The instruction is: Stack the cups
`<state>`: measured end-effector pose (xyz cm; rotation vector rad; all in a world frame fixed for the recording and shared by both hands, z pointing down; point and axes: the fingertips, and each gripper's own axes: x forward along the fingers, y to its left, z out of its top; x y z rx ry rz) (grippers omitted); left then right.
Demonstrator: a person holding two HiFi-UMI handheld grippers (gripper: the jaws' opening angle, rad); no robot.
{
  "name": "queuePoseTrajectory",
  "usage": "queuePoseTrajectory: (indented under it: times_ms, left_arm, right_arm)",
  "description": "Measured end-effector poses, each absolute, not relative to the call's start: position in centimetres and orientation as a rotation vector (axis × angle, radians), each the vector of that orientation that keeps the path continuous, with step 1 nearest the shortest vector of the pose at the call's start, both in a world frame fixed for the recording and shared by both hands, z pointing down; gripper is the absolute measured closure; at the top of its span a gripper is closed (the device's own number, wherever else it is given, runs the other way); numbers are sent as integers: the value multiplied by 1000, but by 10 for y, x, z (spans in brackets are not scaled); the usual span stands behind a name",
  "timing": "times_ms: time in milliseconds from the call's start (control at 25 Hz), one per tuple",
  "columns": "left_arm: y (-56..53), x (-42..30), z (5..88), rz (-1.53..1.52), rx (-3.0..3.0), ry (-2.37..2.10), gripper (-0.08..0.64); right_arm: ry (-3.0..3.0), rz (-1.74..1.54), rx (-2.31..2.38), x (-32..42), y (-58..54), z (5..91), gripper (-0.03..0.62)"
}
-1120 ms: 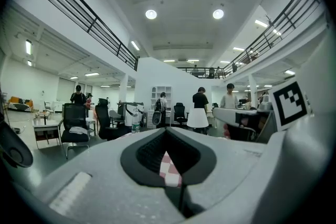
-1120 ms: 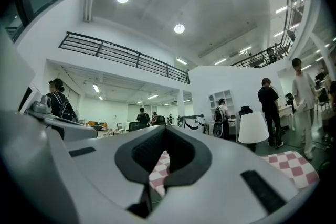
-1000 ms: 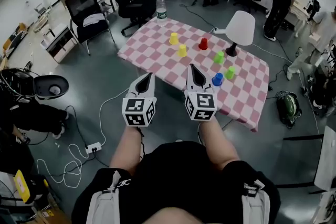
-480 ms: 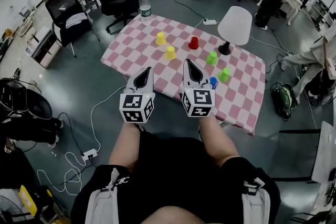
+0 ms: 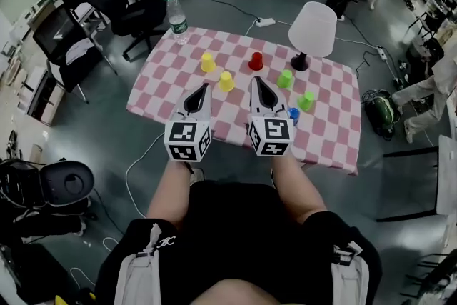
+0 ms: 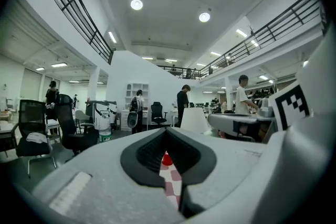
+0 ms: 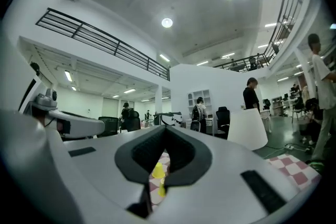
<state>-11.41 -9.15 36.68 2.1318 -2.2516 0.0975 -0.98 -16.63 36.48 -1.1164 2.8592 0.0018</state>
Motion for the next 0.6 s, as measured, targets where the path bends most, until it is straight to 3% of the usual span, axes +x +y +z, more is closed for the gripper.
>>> queuePoseTrajectory:
  times_ms: [400, 440, 560, 600]
  left_arm:
    - [-139, -186, 366, 72, 2311, -2035, 545]
    - [-141, -191, 368, 62, 2323, -2007, 545]
    - [-145, -208, 375, 61, 2351, -1959, 545]
    - [-145, -214, 377, 70, 2360, -1954, 545]
  right_arm:
    - [2765, 21, -1334, -72, -188, 372, 587]
    - [2767, 15, -1329, -78, -188, 374, 545]
    - [2772, -11, -1316, -101, -191, 383, 340]
    - [2775, -15, -1322, -110, -193, 387, 311]
